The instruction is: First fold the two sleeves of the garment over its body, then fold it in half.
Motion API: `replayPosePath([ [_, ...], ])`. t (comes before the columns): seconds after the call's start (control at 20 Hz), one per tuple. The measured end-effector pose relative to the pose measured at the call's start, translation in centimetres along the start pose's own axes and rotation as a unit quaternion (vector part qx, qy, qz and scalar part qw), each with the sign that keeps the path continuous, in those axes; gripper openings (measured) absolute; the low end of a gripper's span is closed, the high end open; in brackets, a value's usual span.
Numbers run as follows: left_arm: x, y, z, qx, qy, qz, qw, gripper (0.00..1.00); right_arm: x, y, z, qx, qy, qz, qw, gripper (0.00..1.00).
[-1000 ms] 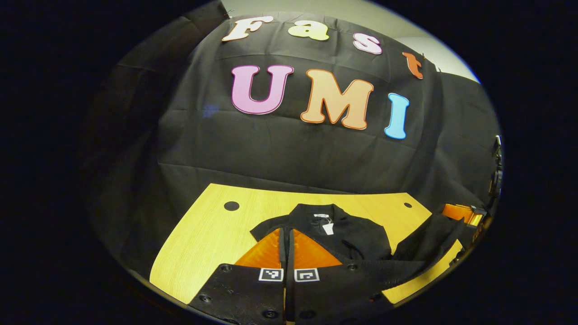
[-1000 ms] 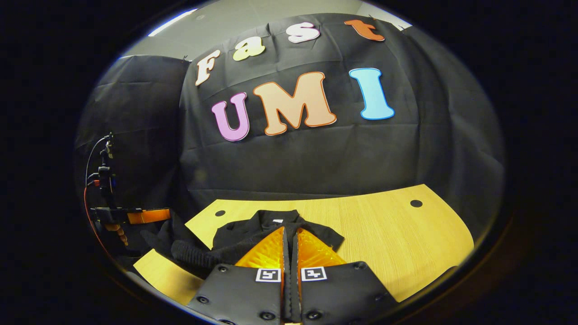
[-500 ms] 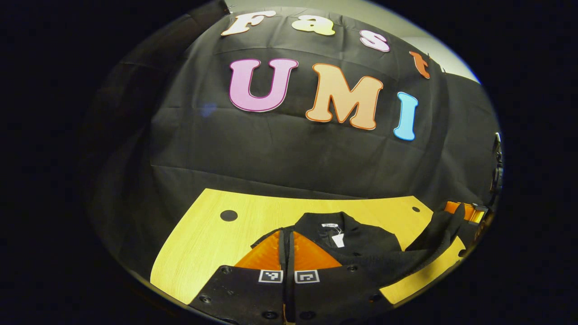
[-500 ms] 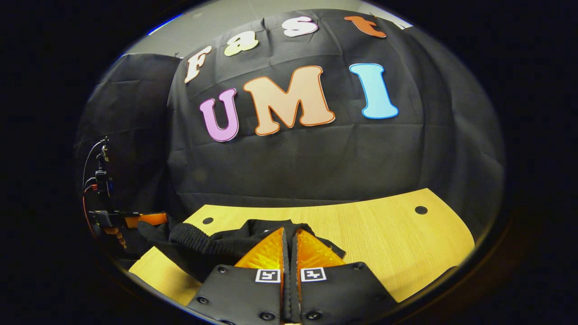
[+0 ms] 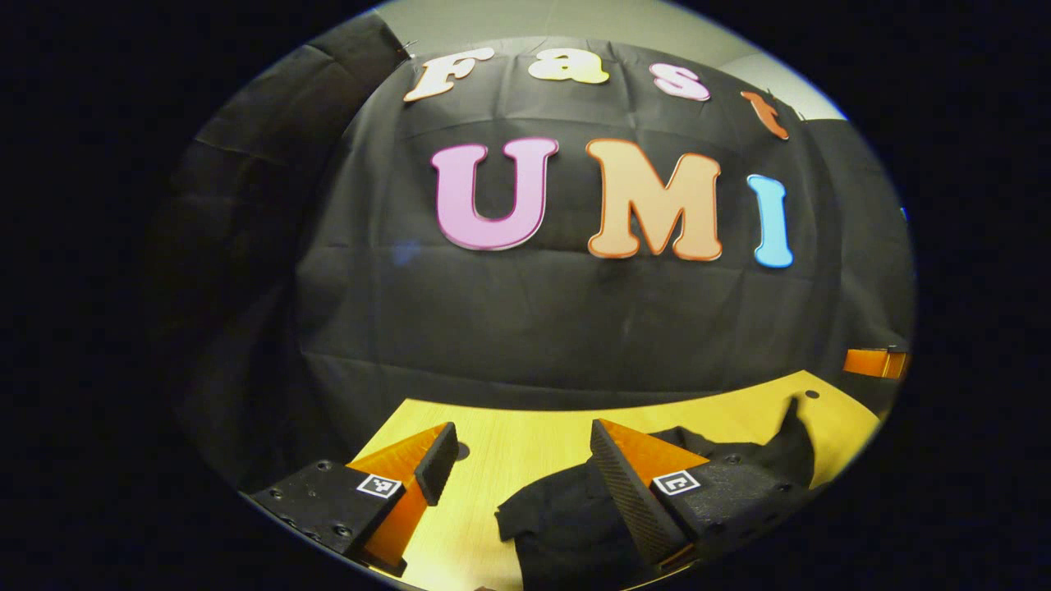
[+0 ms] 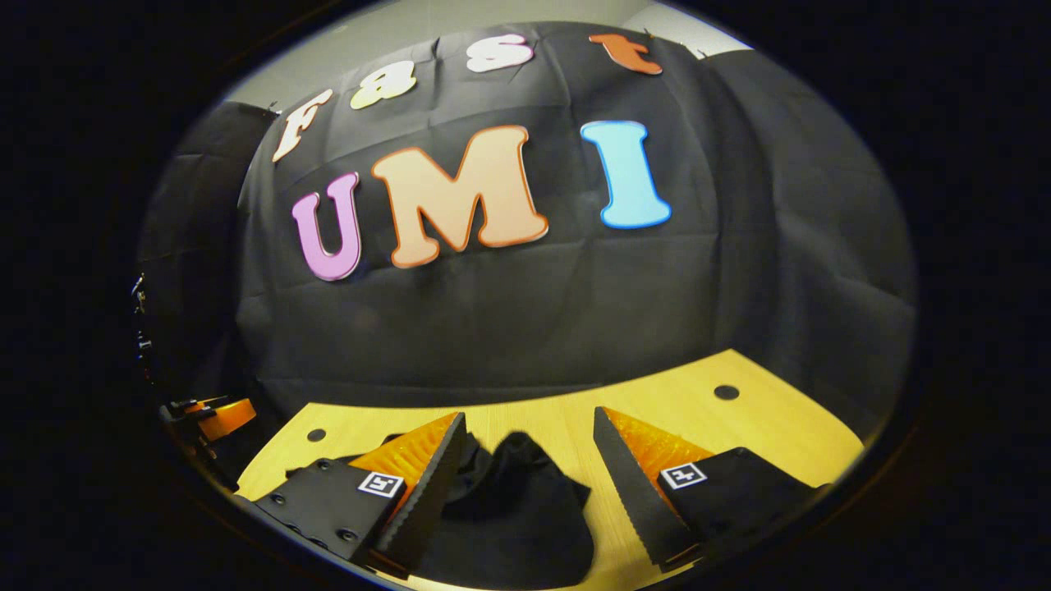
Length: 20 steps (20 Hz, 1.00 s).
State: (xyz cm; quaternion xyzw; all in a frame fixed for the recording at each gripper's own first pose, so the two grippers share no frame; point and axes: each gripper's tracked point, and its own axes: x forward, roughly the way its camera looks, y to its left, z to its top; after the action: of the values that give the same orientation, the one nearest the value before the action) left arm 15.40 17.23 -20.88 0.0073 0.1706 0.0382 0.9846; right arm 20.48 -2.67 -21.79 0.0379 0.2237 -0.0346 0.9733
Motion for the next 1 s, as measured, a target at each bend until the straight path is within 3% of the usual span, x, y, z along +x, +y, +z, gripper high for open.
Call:
replayPosePath([
  [0.2,-2.1,-0.6,2.1,-0.007,-0.020,-0.014,1.000,0.97,-2.7,0.2,0.7,-0.027,-0.015,-0.009,0.999,0.98],
  [0.5,-9.2,0.1,6.8,-0.017,-0.073,0.016,0.997,0.96,-10.5,0.8,3.9,-0.080,-0.100,0.015,0.992,0.97],
  [0.55,-10.8,0.1,7.6,-0.016,-0.083,0.022,0.996,0.95,-12.0,0.9,3.9,-0.080,-0.106,0.023,0.991,0.94],
  [0.6,-12.4,-0.3,8.3,-0.015,-0.094,0.022,0.995,0.96,-13.4,0.9,3.9,-0.079,-0.111,0.030,0.990,1.00],
  [1.0,-23.2,-3.3,10.4,0.001,-0.133,0.019,0.991,0.96,-25.5,-1.6,3.4,-0.067,-0.155,0.047,0.985,0.94],
])
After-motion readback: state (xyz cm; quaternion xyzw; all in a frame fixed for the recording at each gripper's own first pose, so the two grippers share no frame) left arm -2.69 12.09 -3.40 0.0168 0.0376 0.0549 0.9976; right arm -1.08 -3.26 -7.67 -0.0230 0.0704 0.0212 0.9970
